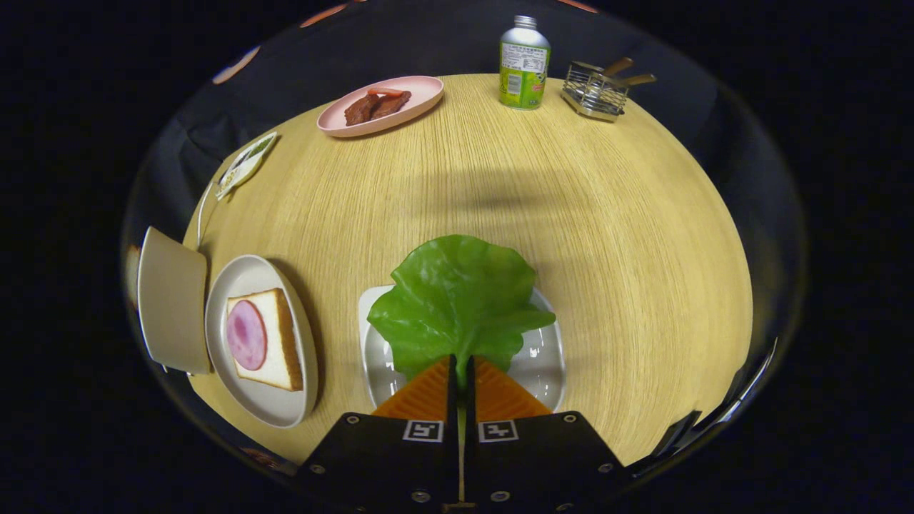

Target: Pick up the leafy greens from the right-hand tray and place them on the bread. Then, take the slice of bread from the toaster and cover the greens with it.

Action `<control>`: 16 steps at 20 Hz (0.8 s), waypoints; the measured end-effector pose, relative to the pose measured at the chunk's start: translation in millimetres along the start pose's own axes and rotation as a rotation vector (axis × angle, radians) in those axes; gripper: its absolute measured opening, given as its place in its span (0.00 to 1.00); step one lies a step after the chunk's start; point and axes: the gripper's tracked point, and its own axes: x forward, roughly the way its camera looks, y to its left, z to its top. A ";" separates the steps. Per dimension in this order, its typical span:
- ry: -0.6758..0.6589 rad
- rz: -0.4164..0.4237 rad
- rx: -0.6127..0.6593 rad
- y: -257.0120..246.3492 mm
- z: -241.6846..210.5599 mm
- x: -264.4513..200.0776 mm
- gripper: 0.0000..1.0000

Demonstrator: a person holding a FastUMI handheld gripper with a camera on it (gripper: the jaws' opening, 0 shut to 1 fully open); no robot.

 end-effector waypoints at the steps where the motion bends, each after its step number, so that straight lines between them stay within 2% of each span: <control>1: -0.012 0.018 0.007 4.8 2.8 -6.3 0.04; 9: -0.092 0.137 0.023 45.8 23.7 -60.2 0.03; 16: -0.127 0.237 -0.093 102.8 35.5 -89.6 0.03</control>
